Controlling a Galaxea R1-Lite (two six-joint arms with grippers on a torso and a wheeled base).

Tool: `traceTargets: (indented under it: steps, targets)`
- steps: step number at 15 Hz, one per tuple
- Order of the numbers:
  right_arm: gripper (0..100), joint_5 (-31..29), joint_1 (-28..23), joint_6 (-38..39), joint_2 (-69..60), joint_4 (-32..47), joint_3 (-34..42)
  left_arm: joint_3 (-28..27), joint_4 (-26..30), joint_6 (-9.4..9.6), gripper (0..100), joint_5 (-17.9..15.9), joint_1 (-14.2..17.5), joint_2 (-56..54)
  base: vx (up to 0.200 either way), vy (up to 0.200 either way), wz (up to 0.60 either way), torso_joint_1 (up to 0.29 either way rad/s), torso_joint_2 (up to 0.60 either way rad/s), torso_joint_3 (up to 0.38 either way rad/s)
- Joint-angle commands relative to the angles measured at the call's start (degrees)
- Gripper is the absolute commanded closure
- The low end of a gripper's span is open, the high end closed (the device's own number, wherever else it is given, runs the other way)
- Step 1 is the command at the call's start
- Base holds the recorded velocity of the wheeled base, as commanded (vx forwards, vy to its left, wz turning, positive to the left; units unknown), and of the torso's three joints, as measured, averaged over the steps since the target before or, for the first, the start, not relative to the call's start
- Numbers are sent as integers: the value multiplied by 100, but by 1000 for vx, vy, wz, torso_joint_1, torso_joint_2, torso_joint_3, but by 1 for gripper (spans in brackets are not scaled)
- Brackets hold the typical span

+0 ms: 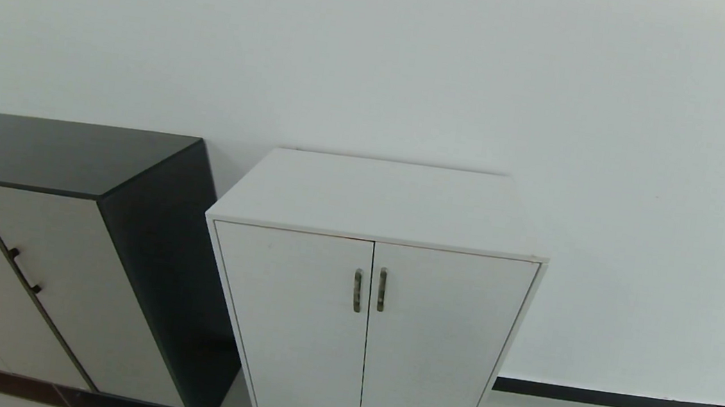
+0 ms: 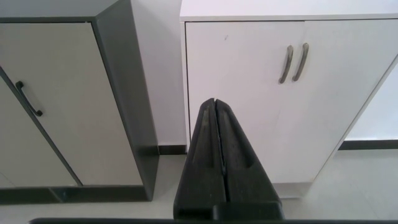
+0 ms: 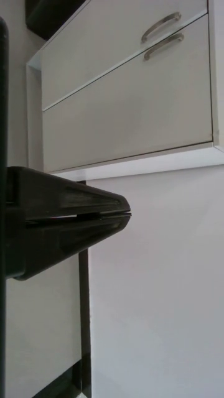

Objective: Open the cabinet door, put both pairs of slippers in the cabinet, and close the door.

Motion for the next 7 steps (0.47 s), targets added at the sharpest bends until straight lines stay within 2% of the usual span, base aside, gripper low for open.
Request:
traceTargets:
  steps: [1,7]
  targets:
    - [100,3,-1,-2,10,11,0,0,-1,2,100,2,1,-1,0,0,0,0,0,0]
    - [100,-6,-1,-2,10,2,0,0,-1,2,100,-6,1,-1,0,0,0,0,0,0]
